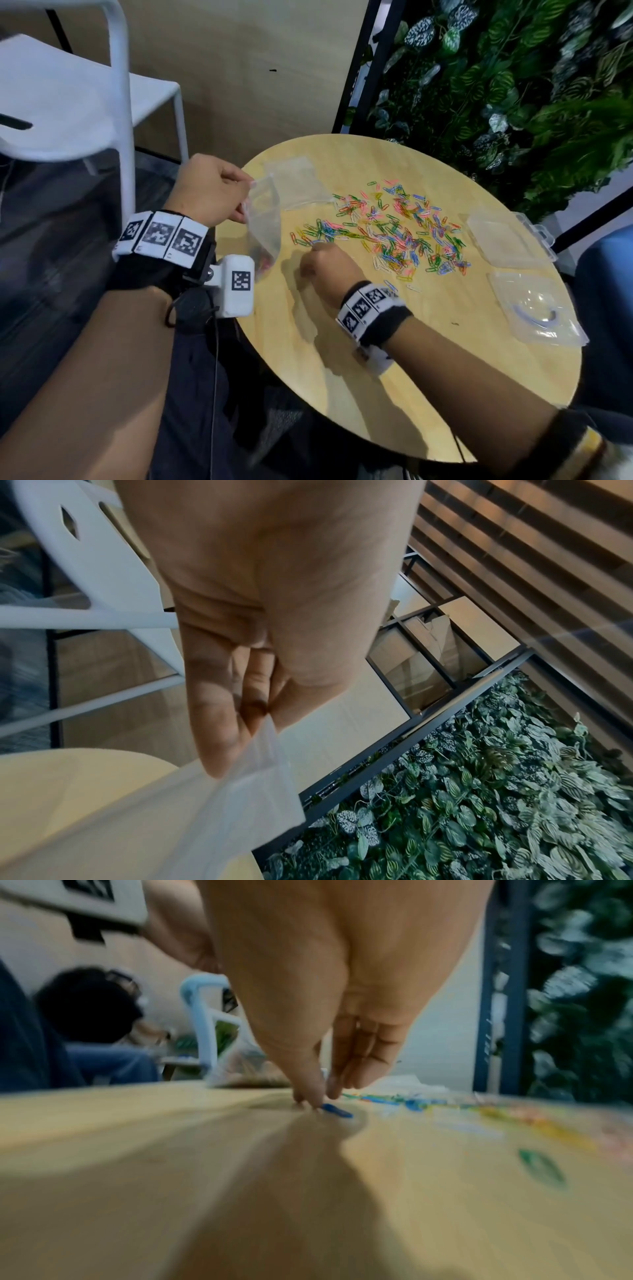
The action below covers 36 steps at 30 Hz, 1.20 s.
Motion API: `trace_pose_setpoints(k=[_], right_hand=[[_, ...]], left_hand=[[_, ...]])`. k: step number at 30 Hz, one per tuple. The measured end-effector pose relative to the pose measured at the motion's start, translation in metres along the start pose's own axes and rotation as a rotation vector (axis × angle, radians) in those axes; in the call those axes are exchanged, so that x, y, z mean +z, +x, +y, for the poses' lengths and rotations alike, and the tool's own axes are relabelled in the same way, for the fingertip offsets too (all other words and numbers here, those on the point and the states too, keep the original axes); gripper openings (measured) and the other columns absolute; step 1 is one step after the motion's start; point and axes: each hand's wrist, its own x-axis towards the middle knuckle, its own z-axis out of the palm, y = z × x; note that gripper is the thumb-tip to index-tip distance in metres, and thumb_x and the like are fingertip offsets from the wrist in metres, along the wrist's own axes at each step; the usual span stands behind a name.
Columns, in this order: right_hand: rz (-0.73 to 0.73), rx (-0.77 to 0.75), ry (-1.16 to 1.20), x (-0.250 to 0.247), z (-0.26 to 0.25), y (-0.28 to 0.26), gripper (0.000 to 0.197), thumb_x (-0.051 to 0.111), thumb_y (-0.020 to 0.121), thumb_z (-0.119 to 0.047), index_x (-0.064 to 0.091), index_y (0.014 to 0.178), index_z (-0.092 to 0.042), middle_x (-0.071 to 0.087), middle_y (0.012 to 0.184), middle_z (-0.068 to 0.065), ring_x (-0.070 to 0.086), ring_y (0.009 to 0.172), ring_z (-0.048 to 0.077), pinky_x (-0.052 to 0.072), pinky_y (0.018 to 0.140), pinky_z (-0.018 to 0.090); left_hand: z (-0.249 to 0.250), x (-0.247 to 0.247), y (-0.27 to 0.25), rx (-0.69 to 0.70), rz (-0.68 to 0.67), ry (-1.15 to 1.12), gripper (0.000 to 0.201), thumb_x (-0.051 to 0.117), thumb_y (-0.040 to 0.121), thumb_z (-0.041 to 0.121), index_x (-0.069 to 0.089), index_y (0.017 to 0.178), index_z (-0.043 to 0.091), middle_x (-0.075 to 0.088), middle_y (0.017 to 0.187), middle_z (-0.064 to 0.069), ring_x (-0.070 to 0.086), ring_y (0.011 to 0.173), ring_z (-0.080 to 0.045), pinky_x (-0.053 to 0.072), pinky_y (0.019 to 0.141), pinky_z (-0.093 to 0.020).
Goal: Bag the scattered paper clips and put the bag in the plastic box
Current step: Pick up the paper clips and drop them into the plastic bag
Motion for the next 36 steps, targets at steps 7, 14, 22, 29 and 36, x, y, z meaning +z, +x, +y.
trace_pose_setpoints(k=[7,14,22,29,36], right_hand=[[-0.208,-0.313,-0.493,-0.003,0.023,0.050,0.061,0.037,0.095,-0.009,0.020,0.150,-0.029,0.012,0.161,0.009,0.013,0.147,0.034,0.019,0.116,0.053],[-0.222,-0.103,-0.357,-0.004,0.052,0.054,0.061,0.055,0.090,-0.010,0.033,0.145,-0.024,0.037,0.148,0.005,0.045,0.126,0.035,0.045,0.099,0.047],[-0.116,0.077,-0.321,-0.026,0.060,0.046,0.028,0.051,0.087,0.001,0.072,0.101,-0.010,0.069,0.097,0.011,0.065,0.085,0.029,0.056,0.077,0.036],[0.312,0.485,0.707,-0.062,0.075,0.018,0.014,0.073,0.081,-0.008,0.076,0.095,-0.009,0.074,0.093,0.005,0.069,0.083,0.019,0.058,0.079,0.028],[0.237,0.491,1.638,-0.102,0.042,0.012,0.028,0.063,0.086,0.004,0.060,0.113,0.013,0.069,0.100,0.017,0.071,0.089,0.023,0.059,0.079,0.025]], left_hand=[[-0.006,-0.011,0.005,-0.008,-0.010,0.000,0.010,0.067,0.094,0.012,0.077,0.092,0.008,0.076,0.081,-0.015,0.076,0.065,-0.023,0.065,0.065,-0.038],[0.001,-0.005,0.005,0.036,-0.045,0.071,0.013,0.066,0.095,0.012,0.078,0.092,0.008,0.075,0.075,-0.015,0.075,0.060,-0.024,0.065,0.063,-0.037],[0.008,0.015,0.000,0.044,-0.144,0.116,0.013,0.067,0.095,0.013,0.077,0.090,0.008,0.074,0.071,-0.016,0.074,0.059,-0.028,0.065,0.063,-0.039],[0.016,0.049,0.003,0.059,-0.233,0.158,0.019,0.060,0.095,0.008,0.077,0.086,0.009,0.074,0.073,-0.015,0.074,0.057,-0.028,0.064,0.060,-0.039],[0.028,0.088,0.004,0.069,-0.204,0.099,0.017,0.061,0.096,0.009,0.075,0.086,0.009,0.072,0.065,-0.011,0.073,0.053,-0.025,0.064,0.059,-0.033]])
